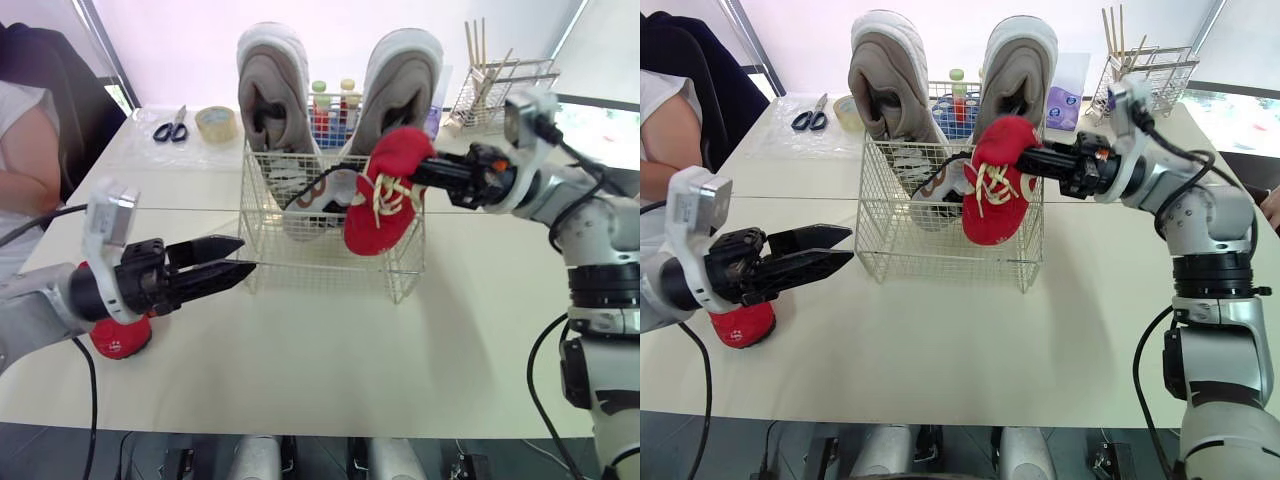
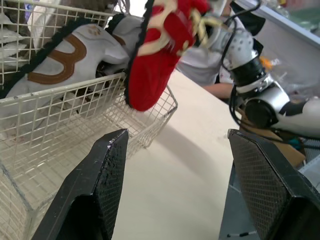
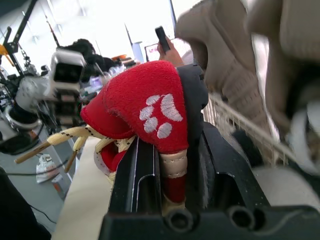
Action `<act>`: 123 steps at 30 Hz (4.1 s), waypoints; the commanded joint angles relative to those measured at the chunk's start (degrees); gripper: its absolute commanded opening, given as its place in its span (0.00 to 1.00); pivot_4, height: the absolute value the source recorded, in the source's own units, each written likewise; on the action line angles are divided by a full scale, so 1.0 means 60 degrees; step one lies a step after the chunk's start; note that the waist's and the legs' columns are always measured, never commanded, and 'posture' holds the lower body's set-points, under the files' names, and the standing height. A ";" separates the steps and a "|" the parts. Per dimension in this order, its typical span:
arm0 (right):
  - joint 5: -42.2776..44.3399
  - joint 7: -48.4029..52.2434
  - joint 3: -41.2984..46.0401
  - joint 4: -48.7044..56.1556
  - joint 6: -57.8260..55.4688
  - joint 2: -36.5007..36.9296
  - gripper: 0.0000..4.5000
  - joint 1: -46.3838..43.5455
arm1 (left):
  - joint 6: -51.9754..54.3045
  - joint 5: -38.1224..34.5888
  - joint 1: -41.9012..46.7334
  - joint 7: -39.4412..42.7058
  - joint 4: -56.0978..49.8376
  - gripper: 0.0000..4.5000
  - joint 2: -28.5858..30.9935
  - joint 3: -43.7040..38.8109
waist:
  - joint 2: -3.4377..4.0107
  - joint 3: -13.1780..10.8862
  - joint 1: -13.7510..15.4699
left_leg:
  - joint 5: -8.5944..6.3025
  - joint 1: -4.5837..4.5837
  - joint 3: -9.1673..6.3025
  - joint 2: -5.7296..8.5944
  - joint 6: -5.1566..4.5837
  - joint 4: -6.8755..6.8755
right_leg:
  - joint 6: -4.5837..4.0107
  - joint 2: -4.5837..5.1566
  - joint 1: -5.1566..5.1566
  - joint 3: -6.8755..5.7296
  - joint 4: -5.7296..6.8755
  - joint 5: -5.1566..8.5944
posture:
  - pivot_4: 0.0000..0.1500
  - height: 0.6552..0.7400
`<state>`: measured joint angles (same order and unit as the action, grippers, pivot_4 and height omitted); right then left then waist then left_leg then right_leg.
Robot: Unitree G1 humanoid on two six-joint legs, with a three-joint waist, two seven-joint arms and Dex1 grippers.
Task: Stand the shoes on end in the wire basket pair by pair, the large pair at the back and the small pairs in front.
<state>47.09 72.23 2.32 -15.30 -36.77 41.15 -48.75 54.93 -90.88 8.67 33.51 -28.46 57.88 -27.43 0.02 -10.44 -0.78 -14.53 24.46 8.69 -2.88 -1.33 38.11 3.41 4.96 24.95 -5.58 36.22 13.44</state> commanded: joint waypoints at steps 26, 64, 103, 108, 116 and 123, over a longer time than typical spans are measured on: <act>-0.1068 -0.0609 0.1263 0.1555 0.0396 0.0345 0.95 0.1686 | 0.0028 -0.0149 0.0588 -0.0198 0.0706 0.73 -0.0077 0.0244 | -0.0003 0.0004 0.0013 | 0.0008 -0.0022 0.0013 0.0000 0.0015 0.0005 | -0.0015 0.0003 -0.0013 0.0000 0.0005 -0.0007 | 1.00 0.94; -0.0751 -0.0033 -0.2445 0.6455 -0.0417 0.0158 1.00 -0.0336 | 0.0142 0.5263 -0.4202 0.2290 0.5763 0.98 0.0964 -0.5758 | -0.0026 0.0013 -0.0043 | -0.0023 0.0015 0.0086 -0.0016 0.0036 -0.0026 | -0.0054 0.0032 0.0108 0.0009 0.0009 0.0009 | 1.00 0.94; -0.1991 -0.0509 -0.1406 0.5260 -0.0448 0.0260 1.00 -0.0274 | -0.1408 0.7004 -0.0739 -0.1441 0.3582 0.01 -0.1952 -0.4596 | -0.0194 0.0109 -0.0026 | -0.0003 0.0015 0.0092 -0.0006 0.0071 -0.0112 | -0.0131 0.0175 0.0176 -0.0138 0.0000 -0.0017 | 1.00 0.94; -0.1371 -0.0747 -0.0640 0.4550 -0.1111 0.0162 1.00 -0.0766 | -0.2169 0.6371 0.1193 -0.3577 -0.0347 0.01 -0.2538 -0.3806 | -0.0194 0.0108 -0.0004 | -0.0004 0.0008 0.0075 0.0001 0.0067 -0.0085 | -0.0121 0.0186 0.0090 -0.0158 -0.0002 -0.0024 | 1.00 0.94; -0.1025 -0.0255 -0.0190 0.3429 -0.1438 0.0450 1.00 -0.1709 | -0.3808 0.9026 0.3222 -0.5346 -0.2499 0.01 -0.3584 0.0406 | -0.0188 0.0109 -0.0036 | 0.0008 -0.0007 0.0086 -0.0014 0.0014 -0.0035 | -0.0051 0.0105 0.0051 -0.0163 0.0009 -0.0064 | 1.00 0.94; -0.0565 -0.0060 0.0559 0.3668 -0.2470 0.1830 1.00 -0.0947 | -0.6837 1.1769 0.2570 -0.4616 -0.1620 0.01 -0.5390 0.3624 | -0.0188 0.0109 0.0114 | -0.0003 0.0000 0.0085 -0.0011 -0.0007 -0.0010 | -0.0044 0.0098 0.0039 -0.0177 0.0006 -0.0065 | 1.00 0.94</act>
<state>42.39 72.39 3.32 3.55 -50.15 50.68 -55.72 19.58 -24.76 24.21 4.90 -38.50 27.13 -10.44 -1.10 -9.78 -0.09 -14.58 24.46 9.20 -2.94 -1.43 38.10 3.17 5.55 25.13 -6.65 36.23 13.05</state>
